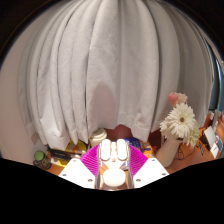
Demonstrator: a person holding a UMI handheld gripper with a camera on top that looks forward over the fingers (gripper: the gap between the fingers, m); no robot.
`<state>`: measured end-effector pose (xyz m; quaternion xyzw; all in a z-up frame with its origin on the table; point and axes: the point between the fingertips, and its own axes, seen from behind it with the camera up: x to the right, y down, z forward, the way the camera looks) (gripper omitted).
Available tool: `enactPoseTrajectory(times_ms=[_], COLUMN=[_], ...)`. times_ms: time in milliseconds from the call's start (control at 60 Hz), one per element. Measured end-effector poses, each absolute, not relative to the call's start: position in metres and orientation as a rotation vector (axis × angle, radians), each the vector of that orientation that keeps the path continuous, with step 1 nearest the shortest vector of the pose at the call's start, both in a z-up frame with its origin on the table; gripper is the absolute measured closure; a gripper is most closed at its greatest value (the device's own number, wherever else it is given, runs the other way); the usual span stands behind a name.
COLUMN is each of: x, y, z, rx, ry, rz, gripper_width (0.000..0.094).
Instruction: Arrange mouse
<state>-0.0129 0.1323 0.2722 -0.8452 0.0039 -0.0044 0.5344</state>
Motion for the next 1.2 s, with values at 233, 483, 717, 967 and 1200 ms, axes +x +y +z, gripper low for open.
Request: enactPoseTrajectory(times_ms=[233,483,717,967,1200], x=[-0.095,-0.096,-0.095,-0.084,-0.068], y=[0.126,0.091,0.093,0.070,-0.032], z=[0.106,-0.017,-0.014,0.066,0.150], rx=[-2.272,-2.456,-2.431,-2.318,-2.238], ry=[-0.053,-0.014,-0.027,0.023,-0.014], rz=[0.036,0.028,0.017,0.015,0.032], gripper_width=[0.0559,0.0560,0.0391,0.0102,0.0102])
